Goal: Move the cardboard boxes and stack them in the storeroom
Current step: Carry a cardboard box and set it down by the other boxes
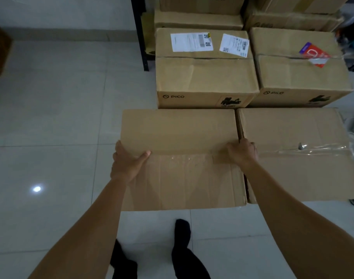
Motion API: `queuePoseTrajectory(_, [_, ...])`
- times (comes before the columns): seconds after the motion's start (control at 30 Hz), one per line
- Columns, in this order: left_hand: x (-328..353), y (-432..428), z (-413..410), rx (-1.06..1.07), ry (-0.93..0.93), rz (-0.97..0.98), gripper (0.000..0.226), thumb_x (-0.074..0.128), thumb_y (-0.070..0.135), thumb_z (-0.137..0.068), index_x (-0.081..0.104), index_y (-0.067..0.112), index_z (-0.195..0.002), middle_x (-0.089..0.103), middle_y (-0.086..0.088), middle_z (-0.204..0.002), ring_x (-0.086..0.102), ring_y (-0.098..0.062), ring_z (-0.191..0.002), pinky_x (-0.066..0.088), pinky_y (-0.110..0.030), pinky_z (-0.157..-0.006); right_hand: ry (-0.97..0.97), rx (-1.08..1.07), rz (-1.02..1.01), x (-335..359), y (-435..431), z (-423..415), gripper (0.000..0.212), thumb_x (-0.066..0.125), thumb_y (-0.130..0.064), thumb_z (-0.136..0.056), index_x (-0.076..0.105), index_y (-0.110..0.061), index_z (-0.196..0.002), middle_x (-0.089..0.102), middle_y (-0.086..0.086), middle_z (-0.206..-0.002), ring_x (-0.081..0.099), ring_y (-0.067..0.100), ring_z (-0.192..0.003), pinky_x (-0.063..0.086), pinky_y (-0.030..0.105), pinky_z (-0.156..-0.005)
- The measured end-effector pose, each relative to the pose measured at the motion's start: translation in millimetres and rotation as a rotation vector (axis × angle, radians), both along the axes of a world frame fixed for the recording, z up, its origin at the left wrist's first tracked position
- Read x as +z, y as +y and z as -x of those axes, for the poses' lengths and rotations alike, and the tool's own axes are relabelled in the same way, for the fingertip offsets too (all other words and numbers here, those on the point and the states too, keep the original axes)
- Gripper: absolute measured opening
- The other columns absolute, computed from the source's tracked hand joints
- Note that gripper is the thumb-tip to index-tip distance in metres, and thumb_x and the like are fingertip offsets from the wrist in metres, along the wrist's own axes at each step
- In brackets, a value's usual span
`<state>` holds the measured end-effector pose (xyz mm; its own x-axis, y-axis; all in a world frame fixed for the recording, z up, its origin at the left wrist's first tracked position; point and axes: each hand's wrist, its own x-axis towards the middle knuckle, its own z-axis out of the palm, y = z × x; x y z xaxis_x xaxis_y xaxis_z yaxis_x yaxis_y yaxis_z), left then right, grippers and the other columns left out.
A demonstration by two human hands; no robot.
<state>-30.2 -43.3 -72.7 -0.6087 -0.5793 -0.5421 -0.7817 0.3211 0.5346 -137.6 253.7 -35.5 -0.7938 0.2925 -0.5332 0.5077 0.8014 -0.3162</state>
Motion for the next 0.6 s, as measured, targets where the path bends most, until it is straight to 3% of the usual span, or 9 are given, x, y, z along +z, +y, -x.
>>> queuePoseTrajectory(0.1, [0.4, -18.5, -3.7, 0.008, 0.016, -0.025, 0.112, 0.076, 0.071, -0.055, 0.026, 0.029, -0.145, 0.052, -0.002, -0.139, 0.051, -0.03, -0.125, 0.041, -0.042, -0.102, 0.029, -0.024, 0.156, -6.6, 7.2, -3.9, 0.067, 0.056, -0.06, -0.073, 0.059, -0.013, -0.12, 0.053, 0.014, -0.124, 0.047, 0.033, -0.123, 0.041, 0.045, -0.103])
queuePoseTrajectory(0.2, [-0.6, -34.7, -4.9, 0.059, 0.081, -0.087, 0.097, 0.083, 0.058, -0.06, 0.041, 0.024, -0.14, 0.057, 0.0, -0.134, 0.053, -0.025, -0.123, 0.039, -0.032, -0.096, 0.118, -0.017, 0.295, -12.8, 8.2, -17.0, 0.055, 0.058, -0.054, -0.084, 0.053, -0.02, -0.127, 0.053, 0.004, -0.123, 0.052, 0.025, -0.115, 0.047, 0.048, -0.097])
queuePoseTrajectory(0.27, [0.4, -41.2, -6.7, 0.081, 0.121, -0.127, 0.091, 0.083, 0.055, -0.063, 0.044, 0.023, -0.138, 0.058, 0.0, -0.133, 0.054, -0.023, -0.122, 0.04, -0.032, -0.097, 0.118, -0.041, 0.466, -10.7, 1.7, -28.9, 0.055, 0.053, -0.048, -0.093, 0.038, -0.027, -0.141, 0.051, -0.005, -0.125, 0.053, 0.016, -0.109, 0.049, 0.038, -0.092])
queuePoseTrajectory(0.37, [10.2, -45.4, -14.4, 0.069, 0.133, -0.062, 0.081, 0.078, 0.061, -0.066, 0.048, 0.028, -0.133, 0.06, 0.004, -0.129, 0.054, -0.024, -0.122, 0.04, -0.035, -0.1, 0.088, -0.053, 0.621, -5.4, -5.9, -46.8, 0.046, 0.051, -0.041, -0.096, 0.035, -0.033, -0.138, 0.055, -0.013, -0.115, 0.056, 0.002, -0.098, 0.049, 0.023, -0.076])
queuePoseTrajectory(0.6, [79.0, -80.7, -43.0, 0.056, 0.124, 0.13, 0.09, 0.061, 0.083, -0.061, 0.042, 0.035, -0.135, 0.062, -0.002, -0.125, 0.056, -0.033, -0.118, 0.043, -0.042, -0.097, 0.153, -0.057, 0.684, 44.7, -45.3, -80.1, 0.052, 0.054, -0.042, -0.093, 0.037, -0.023, -0.138, 0.055, -0.001, -0.123, 0.056, 0.017, -0.108, 0.048, 0.034, -0.084])
